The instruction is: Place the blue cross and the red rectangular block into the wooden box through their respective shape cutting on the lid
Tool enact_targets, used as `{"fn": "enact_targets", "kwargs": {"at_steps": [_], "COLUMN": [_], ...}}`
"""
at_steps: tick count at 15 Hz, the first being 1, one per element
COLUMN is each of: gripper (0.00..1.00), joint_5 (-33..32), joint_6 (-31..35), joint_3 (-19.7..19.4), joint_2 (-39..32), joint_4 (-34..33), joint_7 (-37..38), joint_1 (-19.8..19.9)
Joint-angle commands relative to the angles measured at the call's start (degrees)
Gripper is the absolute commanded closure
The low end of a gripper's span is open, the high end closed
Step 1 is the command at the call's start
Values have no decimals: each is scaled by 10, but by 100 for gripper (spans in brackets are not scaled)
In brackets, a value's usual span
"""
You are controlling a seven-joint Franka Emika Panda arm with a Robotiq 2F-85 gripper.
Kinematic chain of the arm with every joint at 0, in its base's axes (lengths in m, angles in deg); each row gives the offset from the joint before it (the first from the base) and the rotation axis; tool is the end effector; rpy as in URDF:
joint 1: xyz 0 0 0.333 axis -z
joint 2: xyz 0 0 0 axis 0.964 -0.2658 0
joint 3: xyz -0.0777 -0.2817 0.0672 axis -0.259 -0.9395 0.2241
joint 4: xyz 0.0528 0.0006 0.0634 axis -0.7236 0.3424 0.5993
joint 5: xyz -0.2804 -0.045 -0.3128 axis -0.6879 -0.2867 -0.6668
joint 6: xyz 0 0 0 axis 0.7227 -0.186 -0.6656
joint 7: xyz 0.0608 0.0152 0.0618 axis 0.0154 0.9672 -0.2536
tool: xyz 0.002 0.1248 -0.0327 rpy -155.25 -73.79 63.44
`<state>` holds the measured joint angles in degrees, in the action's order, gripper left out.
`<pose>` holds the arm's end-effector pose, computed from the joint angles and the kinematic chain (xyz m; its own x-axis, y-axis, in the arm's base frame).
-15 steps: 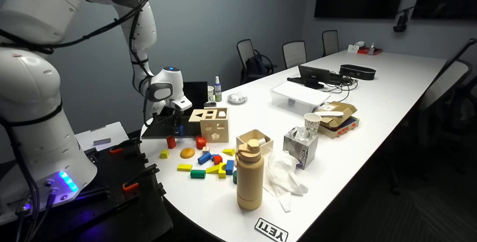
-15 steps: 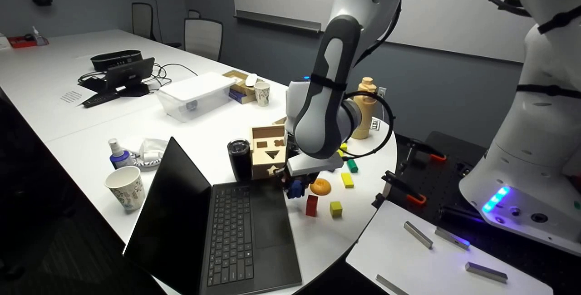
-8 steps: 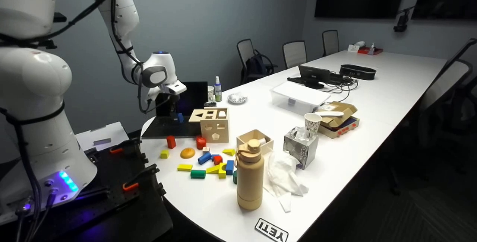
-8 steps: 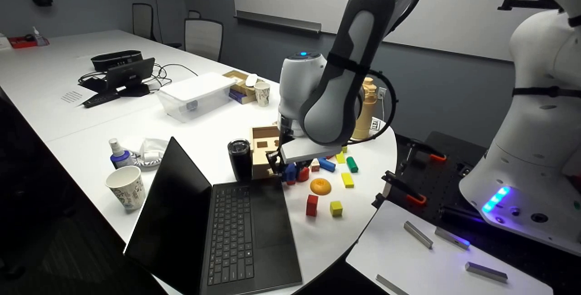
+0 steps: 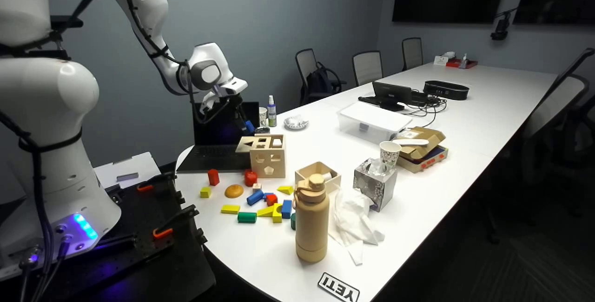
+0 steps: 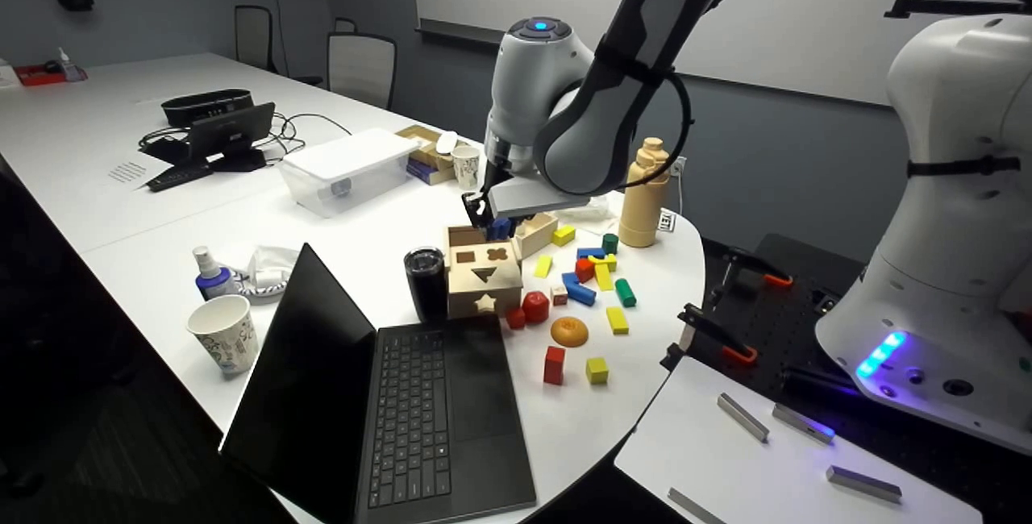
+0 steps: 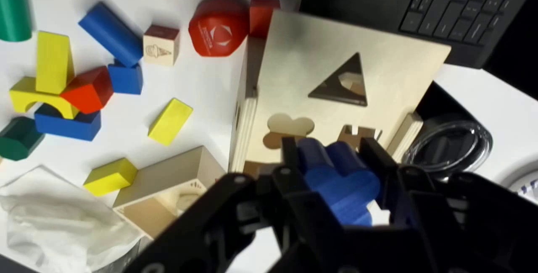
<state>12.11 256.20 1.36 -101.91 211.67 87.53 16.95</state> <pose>0.4991 0.1579 0.1291 0.8304 -0.4465 0.3333 -0.4620 -0.8861 -0.0359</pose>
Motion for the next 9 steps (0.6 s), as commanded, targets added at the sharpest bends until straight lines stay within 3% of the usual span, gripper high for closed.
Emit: {"fn": "enact_targets", "kwargs": {"at_steps": [1, 5, 9], "gripper": [84, 84, 84], "joint_5": [-2, 18, 21], "joint_6": [-21, -20, -22], "joint_3": [-9, 35, 139], "joint_2": [26, 41, 44], "joint_4": [-7, -4, -9], "joint_7": [-11, -23, -28], "joint_1": [10, 62, 171]}}
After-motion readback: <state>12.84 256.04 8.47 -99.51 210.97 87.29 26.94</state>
